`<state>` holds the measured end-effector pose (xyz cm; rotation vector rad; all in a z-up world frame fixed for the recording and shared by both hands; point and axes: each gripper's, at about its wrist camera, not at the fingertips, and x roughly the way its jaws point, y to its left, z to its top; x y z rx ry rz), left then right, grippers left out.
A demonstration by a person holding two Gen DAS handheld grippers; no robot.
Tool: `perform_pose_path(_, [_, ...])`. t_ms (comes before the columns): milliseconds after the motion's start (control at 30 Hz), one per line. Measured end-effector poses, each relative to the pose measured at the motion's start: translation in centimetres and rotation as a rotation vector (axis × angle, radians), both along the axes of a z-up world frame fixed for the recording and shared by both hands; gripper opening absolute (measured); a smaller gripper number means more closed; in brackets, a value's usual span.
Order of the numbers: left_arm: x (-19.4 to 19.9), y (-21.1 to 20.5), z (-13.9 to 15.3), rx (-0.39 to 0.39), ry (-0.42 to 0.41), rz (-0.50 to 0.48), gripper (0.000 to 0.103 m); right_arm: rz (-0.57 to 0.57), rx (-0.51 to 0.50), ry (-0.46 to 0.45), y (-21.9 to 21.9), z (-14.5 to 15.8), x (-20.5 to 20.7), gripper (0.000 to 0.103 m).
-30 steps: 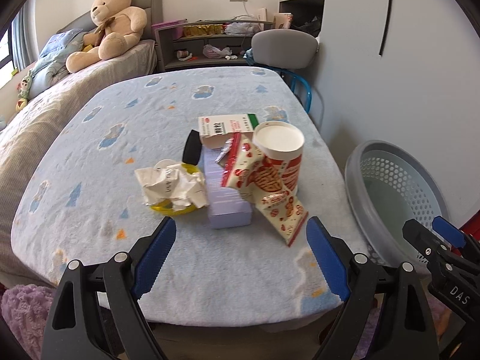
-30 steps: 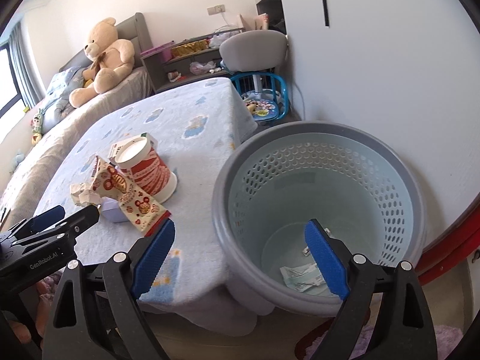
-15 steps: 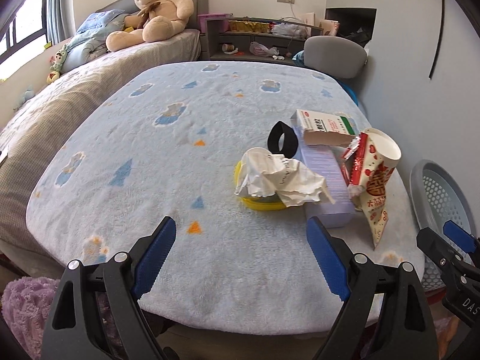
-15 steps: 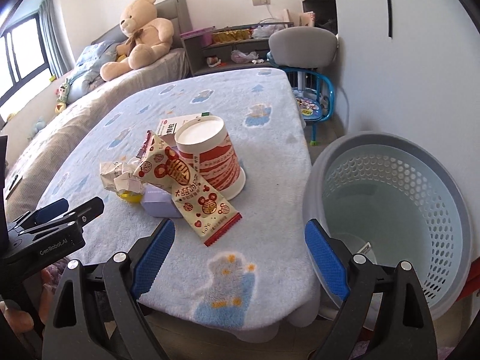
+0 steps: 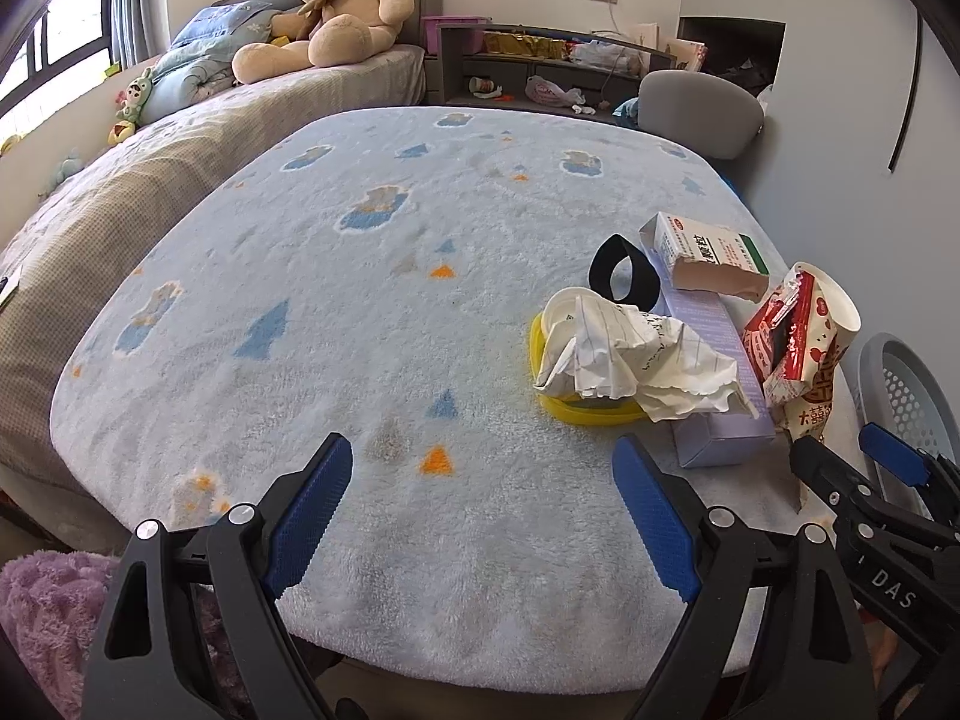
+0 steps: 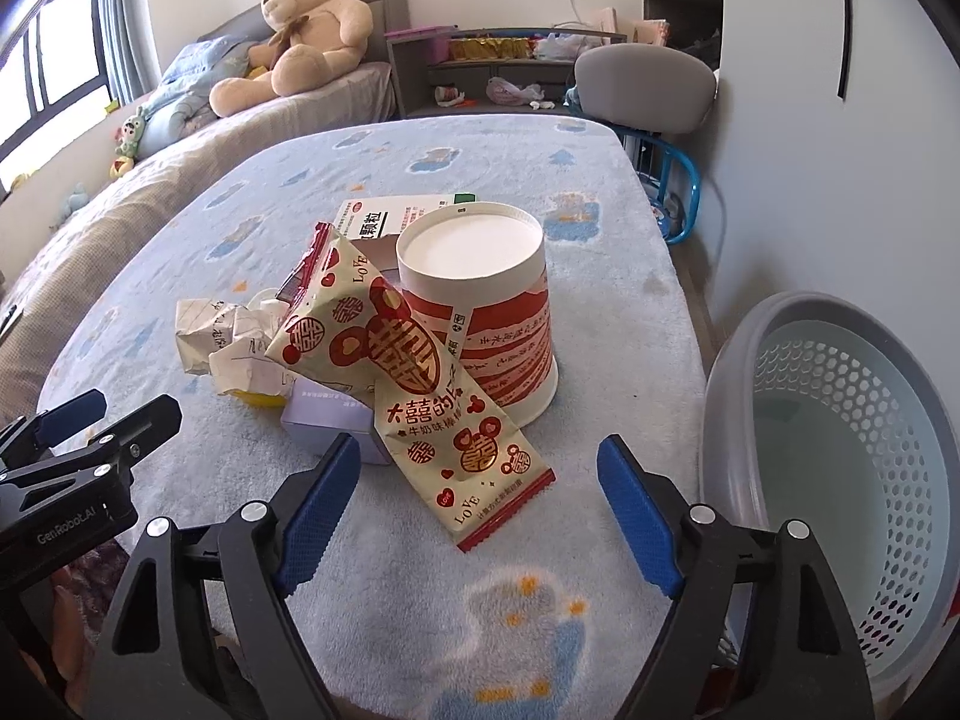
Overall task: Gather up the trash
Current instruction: 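Move both grippers back to the table toward the red snack wrapper, then grasp the red snack wrapper with the right gripper while the left gripper grasps the crumpled tissue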
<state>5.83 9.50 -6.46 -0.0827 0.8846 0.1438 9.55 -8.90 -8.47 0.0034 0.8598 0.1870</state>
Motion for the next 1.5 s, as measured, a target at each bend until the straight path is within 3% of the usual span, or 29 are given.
perform_pose_path(300, [0.2, 0.5, -0.4, -0.014, 0.007, 0.001, 0.085, 0.019, -0.031, -0.002, 1.5, -0.7, 1.4, 0.069])
perform_pose_path(367, [0.2, 0.6, -0.4, -0.015, 0.007, 0.001, 0.085, 0.031, -0.021, 0.004, 1.5, -0.7, 1.6, 0.059])
perform_pose_path(433, [0.2, 0.6, -0.4, -0.016, 0.006, 0.001, 0.085, 0.033, -0.024, 0.011, 1.6, -0.9, 1.8, 0.056])
perform_pose_path(1500, [-0.4, -2.1, 1.2, -0.052, -0.022, -0.091, 0.085, -0.048, 0.105, -0.035, -3.0, 2.5, -3.7, 0.054])
